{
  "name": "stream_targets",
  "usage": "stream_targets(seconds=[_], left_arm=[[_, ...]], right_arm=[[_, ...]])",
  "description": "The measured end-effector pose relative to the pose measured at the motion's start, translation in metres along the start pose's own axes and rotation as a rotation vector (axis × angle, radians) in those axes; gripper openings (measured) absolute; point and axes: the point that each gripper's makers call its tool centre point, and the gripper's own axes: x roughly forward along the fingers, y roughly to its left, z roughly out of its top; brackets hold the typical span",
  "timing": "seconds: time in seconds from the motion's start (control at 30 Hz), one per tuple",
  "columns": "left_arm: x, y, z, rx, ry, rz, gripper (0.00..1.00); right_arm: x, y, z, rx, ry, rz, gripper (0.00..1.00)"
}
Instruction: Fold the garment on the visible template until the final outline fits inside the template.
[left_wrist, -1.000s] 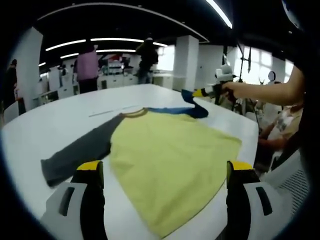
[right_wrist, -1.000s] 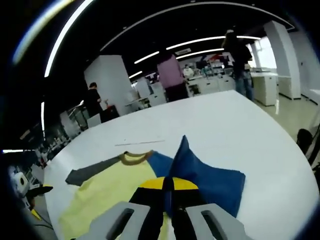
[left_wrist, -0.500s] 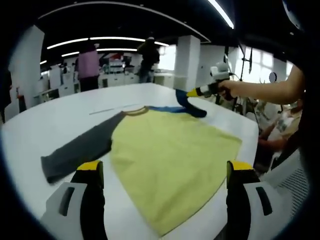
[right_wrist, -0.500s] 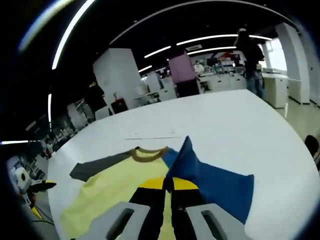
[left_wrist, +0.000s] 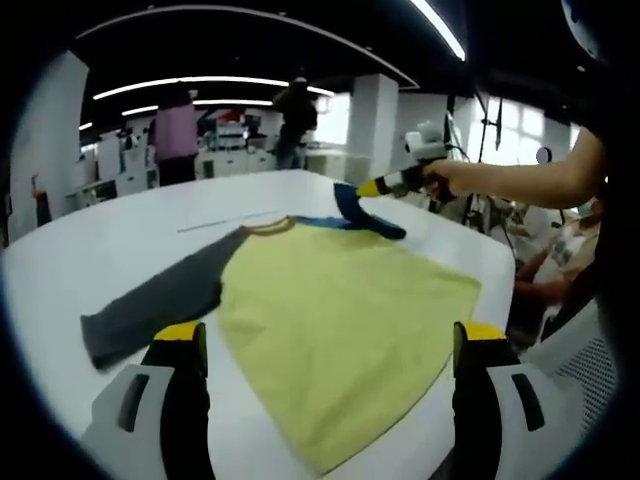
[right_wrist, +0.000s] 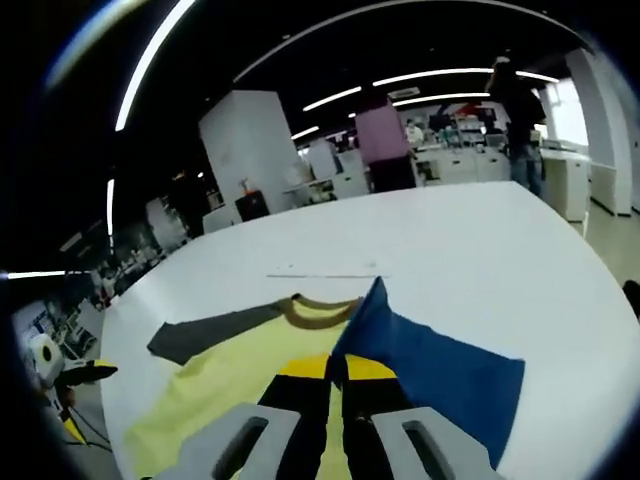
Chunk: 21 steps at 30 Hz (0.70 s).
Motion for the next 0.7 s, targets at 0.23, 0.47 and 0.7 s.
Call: stream_targets(seconds=[0.23,0.47,0.7], left_arm=[[0.000,-0.001,0.004,0.002,-0.014,-0.001,0.99],[-0.001,-0.002,0.005,-0.006,-0.026,-0.008,0.99],[-0.002,-0.002,0.005,-0.018,-0.033,-0.002,0.99]], right_arm=[[0.010,0.012,0.005,-0.008,0.001,0.014,0.00],[0.023,0.027,0.002,-0.014,0.017,0.026,0.00],[0.039,0.038,0.003,-0.002,0.021,0.053,0.00]])
